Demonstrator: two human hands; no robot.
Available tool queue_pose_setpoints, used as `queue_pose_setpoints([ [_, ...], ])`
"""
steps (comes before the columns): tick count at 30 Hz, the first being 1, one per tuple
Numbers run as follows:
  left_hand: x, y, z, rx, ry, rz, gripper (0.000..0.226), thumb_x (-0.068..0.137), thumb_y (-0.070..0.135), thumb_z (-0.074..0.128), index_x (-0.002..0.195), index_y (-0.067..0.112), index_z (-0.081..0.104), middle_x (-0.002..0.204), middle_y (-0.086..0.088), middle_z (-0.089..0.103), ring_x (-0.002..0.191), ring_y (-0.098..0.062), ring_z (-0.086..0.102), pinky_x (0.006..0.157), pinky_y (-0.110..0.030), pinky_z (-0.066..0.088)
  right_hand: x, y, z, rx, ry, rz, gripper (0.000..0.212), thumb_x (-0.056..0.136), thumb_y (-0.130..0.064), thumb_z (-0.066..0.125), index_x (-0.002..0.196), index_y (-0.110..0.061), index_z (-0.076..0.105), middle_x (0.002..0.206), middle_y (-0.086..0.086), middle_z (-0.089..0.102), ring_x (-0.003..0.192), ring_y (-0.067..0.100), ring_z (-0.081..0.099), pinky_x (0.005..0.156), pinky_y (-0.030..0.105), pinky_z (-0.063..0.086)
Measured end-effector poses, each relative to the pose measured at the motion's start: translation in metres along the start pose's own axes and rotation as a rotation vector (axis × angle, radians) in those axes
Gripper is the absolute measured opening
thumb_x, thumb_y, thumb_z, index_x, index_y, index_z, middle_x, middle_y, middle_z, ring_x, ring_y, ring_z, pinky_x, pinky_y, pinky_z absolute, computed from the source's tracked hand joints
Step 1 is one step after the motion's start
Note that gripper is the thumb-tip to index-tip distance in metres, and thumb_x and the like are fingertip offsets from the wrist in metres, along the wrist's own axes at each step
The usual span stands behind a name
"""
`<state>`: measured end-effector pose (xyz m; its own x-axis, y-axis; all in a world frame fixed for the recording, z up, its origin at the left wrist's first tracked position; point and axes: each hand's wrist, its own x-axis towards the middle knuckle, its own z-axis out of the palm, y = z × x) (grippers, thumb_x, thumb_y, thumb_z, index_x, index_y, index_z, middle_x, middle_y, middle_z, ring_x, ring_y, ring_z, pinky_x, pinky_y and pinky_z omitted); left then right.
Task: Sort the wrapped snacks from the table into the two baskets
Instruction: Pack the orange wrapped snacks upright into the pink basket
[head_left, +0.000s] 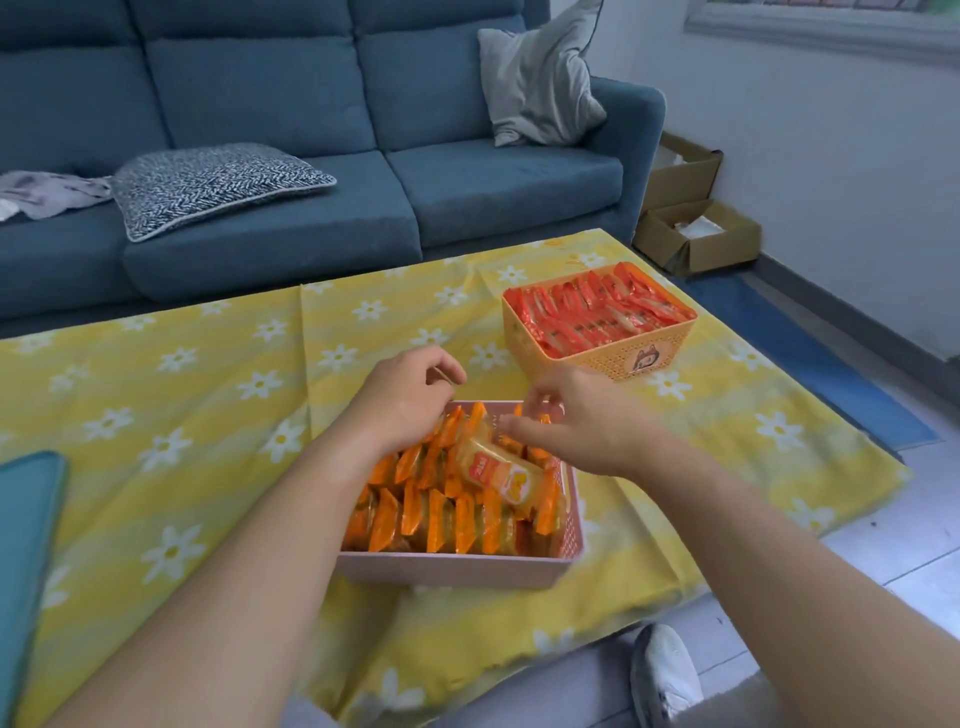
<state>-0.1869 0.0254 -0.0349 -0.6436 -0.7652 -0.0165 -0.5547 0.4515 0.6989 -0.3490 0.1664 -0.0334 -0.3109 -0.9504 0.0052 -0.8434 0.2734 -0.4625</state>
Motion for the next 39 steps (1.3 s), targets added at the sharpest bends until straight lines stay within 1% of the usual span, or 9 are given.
queue_pose_setpoints([
  [4,-0.014,0.0,0.0,0.055,-0.126,0.035,0.017,0.096,0.024,0.06,0.109,0.033,0.066,0.106,0.011,0.066,0.092,-0.01,0.062,0.074,-0.029,0.052,0.007,-0.001,0.005,0.133,0.195,0.023,0.021,0.096,-0.03,0.056,0.089,-0.017,0.07,0.087,-0.003,0.068,0.079,0.02,0.063,0.069,0.037,0.052],
  [8,-0.019,0.004,0.005,0.151,-0.294,0.057,0.017,0.094,0.026,0.062,0.108,0.037,0.064,0.1,0.007,0.066,0.077,-0.007,0.062,0.062,-0.023,0.046,0.001,-0.015,0.016,0.064,-0.125,-0.082,0.038,0.081,-0.062,0.068,0.106,-0.033,0.068,0.087,-0.015,0.068,0.077,0.006,0.063,0.07,0.033,0.054],
  [12,-0.025,0.008,0.0,-0.18,-0.302,-0.028,0.009,0.099,0.015,0.062,0.105,0.018,0.069,0.09,-0.002,0.067,0.061,-0.017,0.069,0.057,-0.028,0.058,-0.005,-0.023,0.018,-0.149,-0.215,-0.151,0.055,0.073,-0.053,0.076,0.123,-0.034,0.062,0.092,-0.009,0.068,0.082,0.016,0.062,0.072,0.033,0.051],
  [15,-0.027,0.016,-0.005,-0.452,-0.171,-0.035,0.013,0.102,0.011,0.054,0.108,0.011,0.067,0.092,-0.007,0.071,0.064,-0.017,0.071,0.055,-0.025,0.056,-0.007,-0.015,-0.001,0.075,-0.118,-0.084,0.041,0.082,-0.029,0.074,0.12,-0.023,0.06,0.092,-0.002,0.07,0.081,0.02,0.067,0.07,0.035,0.057],
  [19,-0.023,0.018,0.01,0.073,-0.119,0.144,0.01,0.095,0.019,0.062,0.096,0.027,0.069,0.092,0.009,0.069,0.082,-0.013,0.068,0.073,-0.031,0.057,-0.013,0.009,-0.026,0.527,-0.034,0.054,0.033,0.084,-0.006,0.075,0.11,-0.02,0.06,0.092,0.006,0.071,0.082,0.019,0.072,0.074,0.03,0.061],
  [25,-0.02,0.031,0.04,0.452,-0.252,0.052,0.007,0.09,0.036,0.068,0.087,0.029,0.066,0.093,0.006,0.068,0.09,-0.022,0.065,0.08,-0.038,0.056,-0.013,0.029,-0.028,0.844,-0.003,0.091,0.024,0.086,0.001,0.074,0.106,-0.01,0.066,0.094,0.009,0.07,0.09,0.02,0.072,0.082,0.036,0.06],
  [29,-0.015,0.03,0.04,0.499,-0.193,0.003,0.018,0.088,0.041,0.068,0.098,0.03,0.059,0.102,0.003,0.066,0.094,-0.025,0.064,0.078,-0.037,0.055,-0.013,0.026,-0.029,0.837,0.104,0.078,0.026,0.087,-0.008,0.076,0.107,-0.02,0.066,0.094,0.0,0.073,0.075,0.005,0.068,0.062,0.017,0.049],
  [34,-0.016,0.034,0.041,0.433,-0.343,0.024,0.054,0.07,0.066,0.074,0.106,0.032,0.054,0.097,0.011,0.065,0.091,-0.017,0.064,0.081,-0.041,0.055,-0.013,0.035,-0.033,0.869,0.13,0.086,0.036,0.086,-0.006,0.077,0.114,-0.022,0.061,0.098,0.0,0.072,0.081,0.019,0.065,0.062,0.034,0.045],
  [39,-0.019,0.033,0.053,0.546,-0.367,0.115,0.074,0.066,0.06,0.08,0.129,0.038,0.046,0.103,0.008,0.066,0.098,-0.023,0.064,0.076,-0.04,0.054,-0.02,0.041,-0.042,0.893,0.014,0.015,0.034,0.089,0.003,0.069,0.117,-0.013,0.059,0.094,0.003,0.071,0.084,0.018,0.067,0.069,0.037,0.047],
])
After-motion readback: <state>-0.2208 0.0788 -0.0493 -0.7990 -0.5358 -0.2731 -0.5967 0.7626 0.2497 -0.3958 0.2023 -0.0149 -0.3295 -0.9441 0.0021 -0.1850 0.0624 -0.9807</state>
